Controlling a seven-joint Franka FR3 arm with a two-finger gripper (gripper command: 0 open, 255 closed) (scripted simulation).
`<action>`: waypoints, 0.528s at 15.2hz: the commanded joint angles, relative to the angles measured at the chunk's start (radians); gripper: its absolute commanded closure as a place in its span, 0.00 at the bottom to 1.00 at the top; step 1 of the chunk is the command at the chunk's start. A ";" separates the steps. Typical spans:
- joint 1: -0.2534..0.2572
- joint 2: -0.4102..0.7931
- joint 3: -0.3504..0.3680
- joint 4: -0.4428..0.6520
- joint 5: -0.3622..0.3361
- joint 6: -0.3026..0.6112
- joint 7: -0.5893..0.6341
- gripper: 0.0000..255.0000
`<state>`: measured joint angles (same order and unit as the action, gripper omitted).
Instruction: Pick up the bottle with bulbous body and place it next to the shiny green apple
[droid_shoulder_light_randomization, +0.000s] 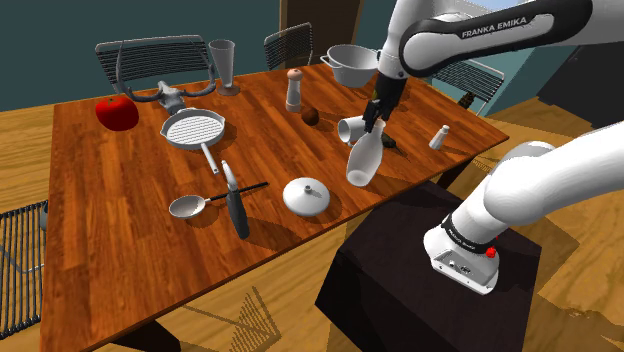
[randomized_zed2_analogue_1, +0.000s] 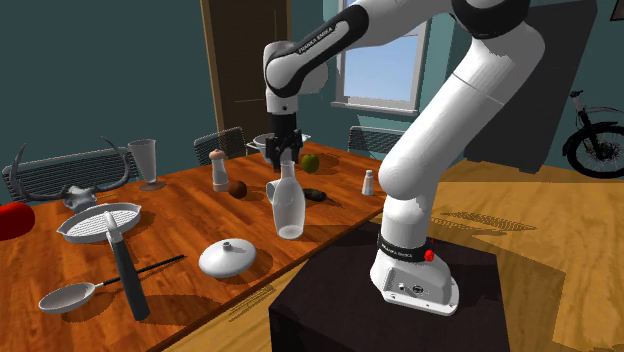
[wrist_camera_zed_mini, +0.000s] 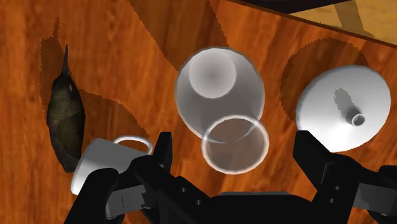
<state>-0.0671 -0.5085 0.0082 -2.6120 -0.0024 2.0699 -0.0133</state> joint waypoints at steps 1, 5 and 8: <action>-0.001 0.010 0.000 -0.019 -0.001 0.031 0.000 0.00; -0.001 0.027 0.000 -0.043 -0.001 0.071 0.000 0.00; -0.001 0.027 0.000 -0.043 -0.001 0.071 0.000 0.00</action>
<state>-0.0677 -0.4813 0.0079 -2.6548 -0.0031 2.1407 -0.0134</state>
